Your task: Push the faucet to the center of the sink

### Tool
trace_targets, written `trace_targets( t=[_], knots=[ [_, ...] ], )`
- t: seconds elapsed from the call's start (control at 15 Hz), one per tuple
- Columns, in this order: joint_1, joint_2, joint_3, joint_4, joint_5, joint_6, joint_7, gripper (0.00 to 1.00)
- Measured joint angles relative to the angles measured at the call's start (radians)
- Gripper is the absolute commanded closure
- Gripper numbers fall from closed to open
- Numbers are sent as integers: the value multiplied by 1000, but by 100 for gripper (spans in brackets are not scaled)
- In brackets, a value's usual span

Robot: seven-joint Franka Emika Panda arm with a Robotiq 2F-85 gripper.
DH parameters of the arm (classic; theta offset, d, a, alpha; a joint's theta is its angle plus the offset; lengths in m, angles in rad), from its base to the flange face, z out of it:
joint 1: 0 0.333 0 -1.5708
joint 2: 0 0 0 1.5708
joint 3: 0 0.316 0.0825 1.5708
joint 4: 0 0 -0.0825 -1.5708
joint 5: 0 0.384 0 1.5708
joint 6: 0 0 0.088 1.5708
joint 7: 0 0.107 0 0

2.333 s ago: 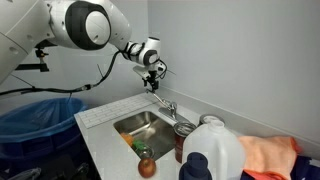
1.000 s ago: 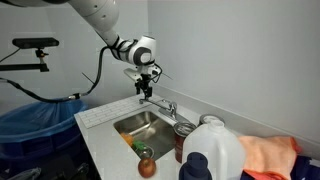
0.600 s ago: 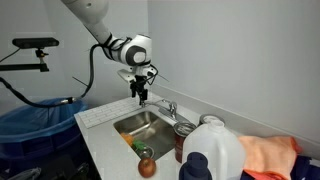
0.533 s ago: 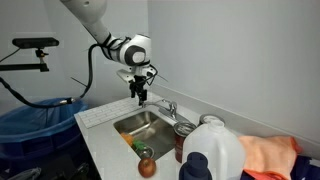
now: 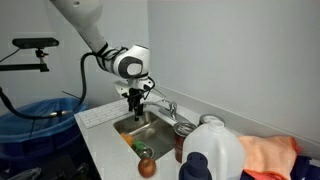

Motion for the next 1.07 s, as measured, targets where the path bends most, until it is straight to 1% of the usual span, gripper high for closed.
trace_targets(
  t=[0.27,0.6,1.07],
  knots=[
    [0,-14,-2,-51,0,47,25,0],
    [0,-76,-2,-105,-20,46,80,0],
    [1,-248,2,-183,-151,52,174,0]
  ],
)
